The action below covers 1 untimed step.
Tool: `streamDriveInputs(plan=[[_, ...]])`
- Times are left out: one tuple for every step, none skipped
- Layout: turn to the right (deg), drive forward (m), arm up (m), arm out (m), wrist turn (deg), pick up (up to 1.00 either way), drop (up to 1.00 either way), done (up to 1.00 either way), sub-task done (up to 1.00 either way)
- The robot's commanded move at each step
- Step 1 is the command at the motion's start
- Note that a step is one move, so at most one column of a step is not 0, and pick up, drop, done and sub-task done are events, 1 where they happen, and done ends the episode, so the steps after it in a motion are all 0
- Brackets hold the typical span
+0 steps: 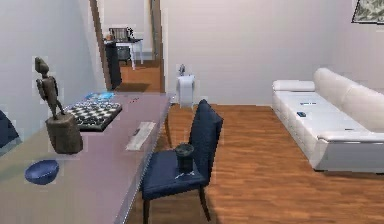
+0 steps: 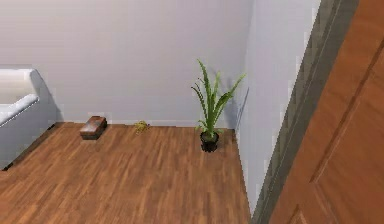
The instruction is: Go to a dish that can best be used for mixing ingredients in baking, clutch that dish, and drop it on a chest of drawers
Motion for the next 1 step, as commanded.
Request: streamDriveInputs(plan=[[-45.0, 0.00, 0.00, 0.00, 0.0, 0.00, 0.00, 0.00, 0.00]])
